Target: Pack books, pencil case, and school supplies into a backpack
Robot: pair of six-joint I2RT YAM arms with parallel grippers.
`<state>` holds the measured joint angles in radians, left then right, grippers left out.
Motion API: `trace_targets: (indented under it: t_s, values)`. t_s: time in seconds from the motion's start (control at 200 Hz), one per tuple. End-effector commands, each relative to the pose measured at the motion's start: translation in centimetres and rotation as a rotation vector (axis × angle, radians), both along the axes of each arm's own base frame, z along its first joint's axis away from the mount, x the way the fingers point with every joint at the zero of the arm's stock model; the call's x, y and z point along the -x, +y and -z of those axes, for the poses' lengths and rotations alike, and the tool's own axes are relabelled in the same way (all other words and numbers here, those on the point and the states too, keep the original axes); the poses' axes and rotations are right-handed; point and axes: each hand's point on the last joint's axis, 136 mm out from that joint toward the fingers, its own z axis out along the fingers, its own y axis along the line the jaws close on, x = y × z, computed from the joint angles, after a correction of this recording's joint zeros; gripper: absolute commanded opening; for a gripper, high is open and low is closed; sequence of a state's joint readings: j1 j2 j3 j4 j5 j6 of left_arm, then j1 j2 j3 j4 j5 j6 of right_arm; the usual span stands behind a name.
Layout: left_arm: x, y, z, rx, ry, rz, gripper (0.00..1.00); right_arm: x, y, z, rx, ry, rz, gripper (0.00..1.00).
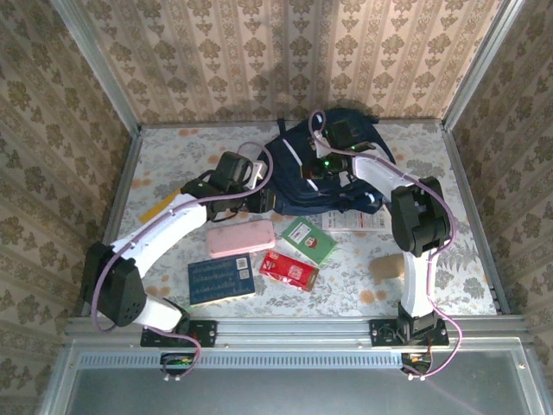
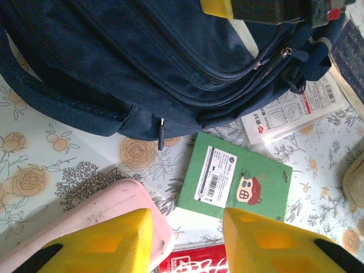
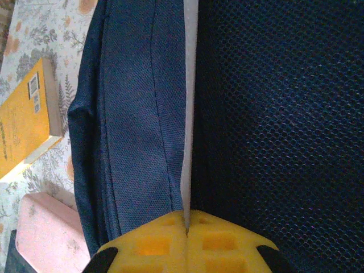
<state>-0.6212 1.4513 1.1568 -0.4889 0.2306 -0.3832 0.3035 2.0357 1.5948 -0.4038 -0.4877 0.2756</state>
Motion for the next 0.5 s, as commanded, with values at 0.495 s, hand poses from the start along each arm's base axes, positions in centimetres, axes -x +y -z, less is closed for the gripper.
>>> trace_targets:
  t_s: [0.495]
  values:
    - [-3.0,-2.1,-0.3,-0.140,-0.118,0.048,0.59,-0.8,-1.0,-18.5,-0.394,-0.131,0.133,0.00]
